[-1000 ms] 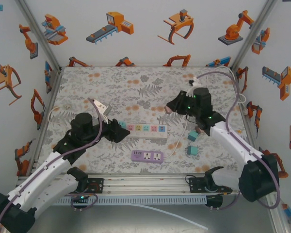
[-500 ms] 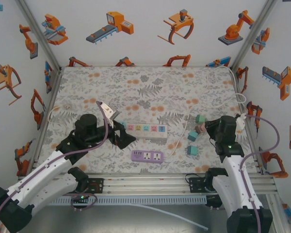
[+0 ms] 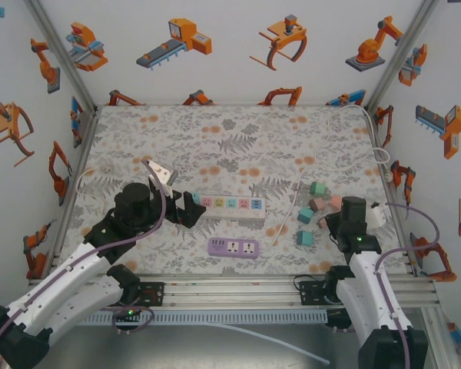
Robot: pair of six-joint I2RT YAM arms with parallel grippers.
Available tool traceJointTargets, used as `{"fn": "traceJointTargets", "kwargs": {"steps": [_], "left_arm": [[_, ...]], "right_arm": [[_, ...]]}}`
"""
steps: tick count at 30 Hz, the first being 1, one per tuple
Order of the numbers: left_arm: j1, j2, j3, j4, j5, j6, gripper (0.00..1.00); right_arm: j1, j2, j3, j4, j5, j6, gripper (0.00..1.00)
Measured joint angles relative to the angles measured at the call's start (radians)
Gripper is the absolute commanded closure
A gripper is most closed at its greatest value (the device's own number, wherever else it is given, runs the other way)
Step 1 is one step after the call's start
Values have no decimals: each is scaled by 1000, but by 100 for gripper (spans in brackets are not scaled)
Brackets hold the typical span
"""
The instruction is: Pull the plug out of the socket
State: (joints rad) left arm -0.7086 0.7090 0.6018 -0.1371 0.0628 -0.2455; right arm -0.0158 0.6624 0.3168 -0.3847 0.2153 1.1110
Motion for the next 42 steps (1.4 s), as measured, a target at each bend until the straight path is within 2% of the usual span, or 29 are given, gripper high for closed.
{"fn": "traceJointTargets", "kwargs": {"steps": [7,11,15,18,21,24,26,29,37,42], "left_arm": [[1,-11,0,-62,-195,-66,3],[17,-3,0,-112,-290,-122,3],[54,-3,0,-137,-317,-167,3],[87,-8,-3,-146,-316,-196,3],[117,-13,-9,-147,-313,-219,3],[143,-7,-11,-147,-312,-238,3],[164,10,-11,-145,-309,-253,3],[197,52,-11,-142,-300,-277,3],[304,173,-11,-129,-212,-357,1],[386,242,-11,-100,-129,-402,14]], "right_arm": [[-1,-11,-45,-2,4,76,35],[-1,-55,-50,-23,15,92,28],[-1,-128,-48,-52,33,84,23],[1,-159,-29,-45,20,14,23],[42,-103,38,13,-19,-104,23],[220,31,165,94,-37,-287,23],[406,155,285,143,-24,-444,23],[595,342,446,225,-40,-651,23],[838,753,727,256,-203,-1105,23],[937,974,875,256,-334,-1300,25]]}}
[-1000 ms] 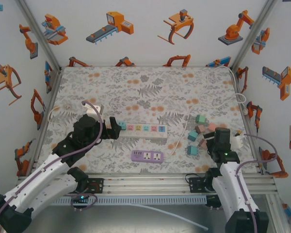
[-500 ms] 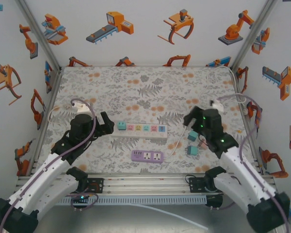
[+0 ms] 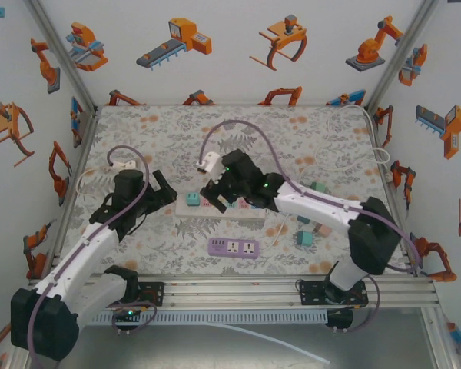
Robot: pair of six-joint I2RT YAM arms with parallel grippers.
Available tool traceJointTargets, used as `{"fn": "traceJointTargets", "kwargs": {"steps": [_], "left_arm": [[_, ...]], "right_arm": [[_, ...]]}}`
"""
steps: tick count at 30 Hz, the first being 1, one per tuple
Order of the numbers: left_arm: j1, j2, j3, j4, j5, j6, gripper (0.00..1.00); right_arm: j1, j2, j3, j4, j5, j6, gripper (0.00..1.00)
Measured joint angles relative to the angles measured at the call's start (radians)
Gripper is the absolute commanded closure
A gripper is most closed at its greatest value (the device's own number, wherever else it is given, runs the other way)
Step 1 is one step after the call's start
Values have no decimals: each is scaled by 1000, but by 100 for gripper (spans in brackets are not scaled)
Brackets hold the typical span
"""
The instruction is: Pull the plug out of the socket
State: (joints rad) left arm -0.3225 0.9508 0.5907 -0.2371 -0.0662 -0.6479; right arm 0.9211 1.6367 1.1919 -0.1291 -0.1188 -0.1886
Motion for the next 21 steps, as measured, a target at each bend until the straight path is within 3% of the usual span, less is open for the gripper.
{"fn": "traceJointTargets", "kwargs": {"steps": [7,21], "left_arm": [[60,80,0,65,103,-34,35],[75,168,-11,130,179,-36,46]], "right_arm": [[10,246,147,45,-151,-125,31],[10,362,218,61,-282,-180,51]]}}
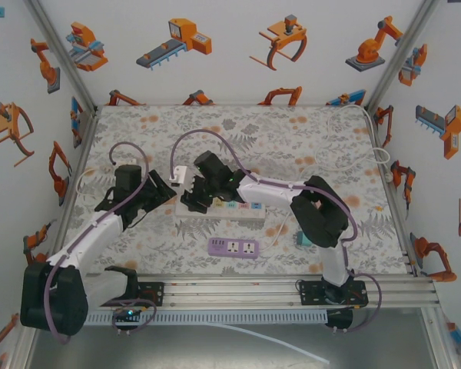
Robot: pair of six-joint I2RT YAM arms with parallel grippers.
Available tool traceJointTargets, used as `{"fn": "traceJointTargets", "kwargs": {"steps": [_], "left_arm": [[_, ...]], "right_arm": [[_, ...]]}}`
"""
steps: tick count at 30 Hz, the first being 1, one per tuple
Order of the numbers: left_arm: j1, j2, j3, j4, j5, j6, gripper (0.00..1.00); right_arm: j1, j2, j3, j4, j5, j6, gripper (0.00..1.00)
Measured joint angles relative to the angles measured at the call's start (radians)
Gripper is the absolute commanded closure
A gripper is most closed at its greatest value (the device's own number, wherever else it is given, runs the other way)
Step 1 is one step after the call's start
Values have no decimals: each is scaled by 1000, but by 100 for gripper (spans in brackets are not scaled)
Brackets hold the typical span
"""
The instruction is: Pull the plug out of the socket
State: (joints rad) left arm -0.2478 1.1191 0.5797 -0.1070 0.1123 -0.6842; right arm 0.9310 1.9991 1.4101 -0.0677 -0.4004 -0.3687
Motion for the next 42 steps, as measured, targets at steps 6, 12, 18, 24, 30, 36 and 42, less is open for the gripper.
{"fn": "traceJointTargets", "kwargs": {"steps": [6,12,18,24,30,36,42], "left_arm": [[0,60,0,24,31,1,52],[0,126,0,52,69,1,54],[0,169,0,72,102,2,56],[-5,199,0,77,112,11,57],[-21,220,0,77,107,23,59],[-46,226,0,62,73,39,59],[-69,219,0,61,29,41,58]], "right_arm": [[-3,14,7,25,-8,-12,62],[-9,20,9,36,-16,-29,72],[-11,21,9,37,-28,-37,74],[-11,21,9,38,-34,-40,75],[-11,21,9,39,-45,-40,76],[-11,21,7,43,-45,-40,78],[-11,20,4,50,-45,-40,79]]}}
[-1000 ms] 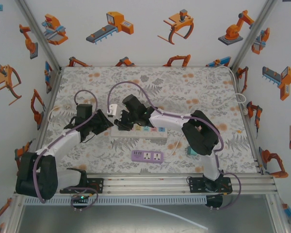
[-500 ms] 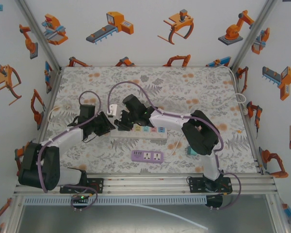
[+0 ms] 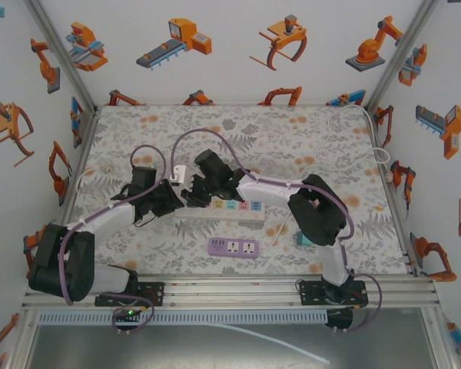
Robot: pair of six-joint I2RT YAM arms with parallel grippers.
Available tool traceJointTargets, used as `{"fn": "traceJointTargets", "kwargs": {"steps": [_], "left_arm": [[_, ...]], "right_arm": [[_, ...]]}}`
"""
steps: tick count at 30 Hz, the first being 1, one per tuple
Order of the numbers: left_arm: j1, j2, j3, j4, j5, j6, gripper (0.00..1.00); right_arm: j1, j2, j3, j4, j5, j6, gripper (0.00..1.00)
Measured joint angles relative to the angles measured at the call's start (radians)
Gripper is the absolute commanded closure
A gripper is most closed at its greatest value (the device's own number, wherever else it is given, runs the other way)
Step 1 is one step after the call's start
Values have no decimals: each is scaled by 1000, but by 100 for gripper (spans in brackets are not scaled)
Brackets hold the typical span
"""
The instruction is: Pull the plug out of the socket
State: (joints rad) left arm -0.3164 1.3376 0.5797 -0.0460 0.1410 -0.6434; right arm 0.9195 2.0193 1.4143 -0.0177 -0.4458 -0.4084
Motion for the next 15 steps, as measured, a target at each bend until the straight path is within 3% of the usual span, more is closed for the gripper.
{"fn": "traceJointTargets", "kwargs": {"steps": [15], "left_arm": [[-19,-7,2,-4,-40,0,58]], "right_arm": [[0,-20,-35,43,1,5,81]]}}
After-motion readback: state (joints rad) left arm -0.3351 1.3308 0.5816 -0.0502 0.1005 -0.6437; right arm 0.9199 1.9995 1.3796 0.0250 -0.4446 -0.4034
